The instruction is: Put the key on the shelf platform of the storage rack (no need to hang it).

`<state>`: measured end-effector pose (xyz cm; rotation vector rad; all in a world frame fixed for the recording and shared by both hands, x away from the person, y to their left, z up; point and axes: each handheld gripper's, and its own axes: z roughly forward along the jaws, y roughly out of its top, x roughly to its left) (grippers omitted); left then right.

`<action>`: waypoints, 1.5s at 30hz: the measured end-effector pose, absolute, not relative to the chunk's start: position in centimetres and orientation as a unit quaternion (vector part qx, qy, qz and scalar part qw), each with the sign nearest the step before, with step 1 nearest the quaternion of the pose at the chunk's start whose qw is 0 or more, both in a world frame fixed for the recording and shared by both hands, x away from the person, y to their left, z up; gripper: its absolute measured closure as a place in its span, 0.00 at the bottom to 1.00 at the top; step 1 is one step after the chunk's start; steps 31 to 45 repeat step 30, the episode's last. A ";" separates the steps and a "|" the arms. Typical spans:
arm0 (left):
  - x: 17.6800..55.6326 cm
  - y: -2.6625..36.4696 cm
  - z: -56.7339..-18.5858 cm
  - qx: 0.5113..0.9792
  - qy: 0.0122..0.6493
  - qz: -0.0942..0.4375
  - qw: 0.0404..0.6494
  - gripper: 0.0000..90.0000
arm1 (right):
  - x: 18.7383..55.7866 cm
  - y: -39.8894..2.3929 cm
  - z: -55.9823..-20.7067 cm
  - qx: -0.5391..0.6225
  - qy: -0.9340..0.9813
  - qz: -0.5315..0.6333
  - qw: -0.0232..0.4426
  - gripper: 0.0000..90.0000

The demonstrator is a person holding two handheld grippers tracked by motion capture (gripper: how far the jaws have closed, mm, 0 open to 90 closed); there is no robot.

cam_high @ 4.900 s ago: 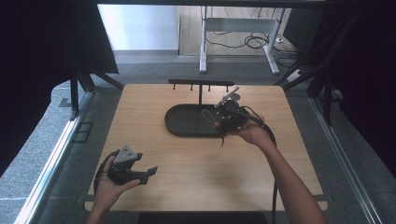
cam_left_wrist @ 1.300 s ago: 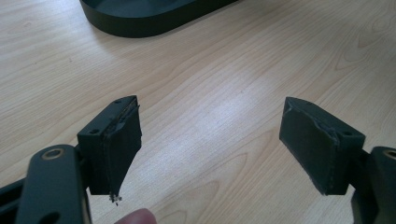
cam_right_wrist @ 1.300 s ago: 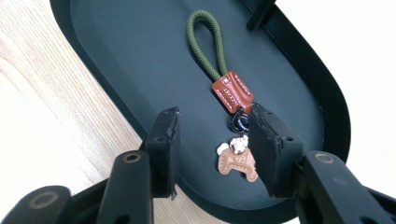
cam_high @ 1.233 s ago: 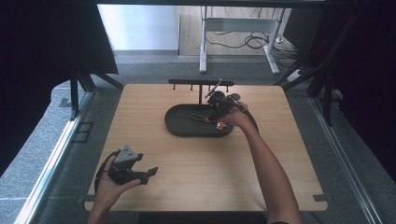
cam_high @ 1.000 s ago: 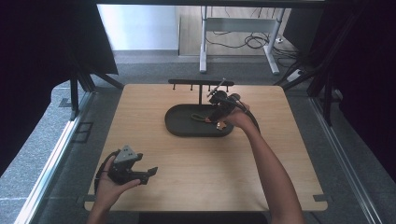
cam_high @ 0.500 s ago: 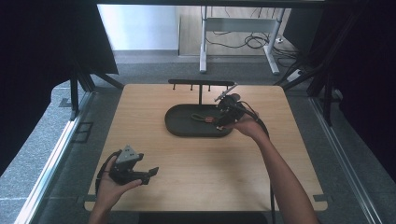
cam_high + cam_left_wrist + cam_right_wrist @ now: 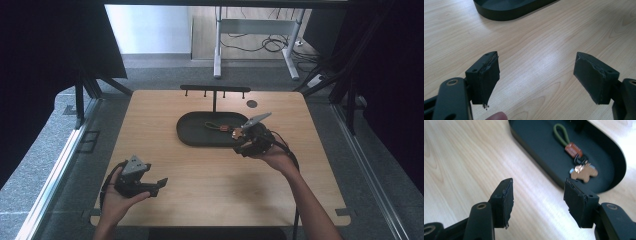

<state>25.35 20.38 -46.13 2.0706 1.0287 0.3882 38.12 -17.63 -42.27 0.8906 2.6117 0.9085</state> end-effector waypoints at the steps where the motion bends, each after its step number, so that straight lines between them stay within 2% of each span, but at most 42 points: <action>1: 25.4 20.3 -46.2 0.815 0.404 0.153 0.387 0.24 | 37.7 -17.9 -42.6 0.306 0.892 0.310 0.120 0.46; 20: 25.3 19.2 -46.4 0.825 0.395 0.151 0.376 0.23 | 30.8 -22.6 -49.0 0.354 0.865 0.336 0.119 0.48; 30: 25.2 18.4 -46.3 0.828 0.387 0.150 0.377 0.23 | 30.4 -23.9 -49.5 0.372 0.850 0.343 0.144 0.42; 45: 25.2 18.4 -46.3 0.828 0.387 0.150 0.377 0.23 | 30.4 -23.9 -49.5 0.372 0.850 0.343 0.144 0.42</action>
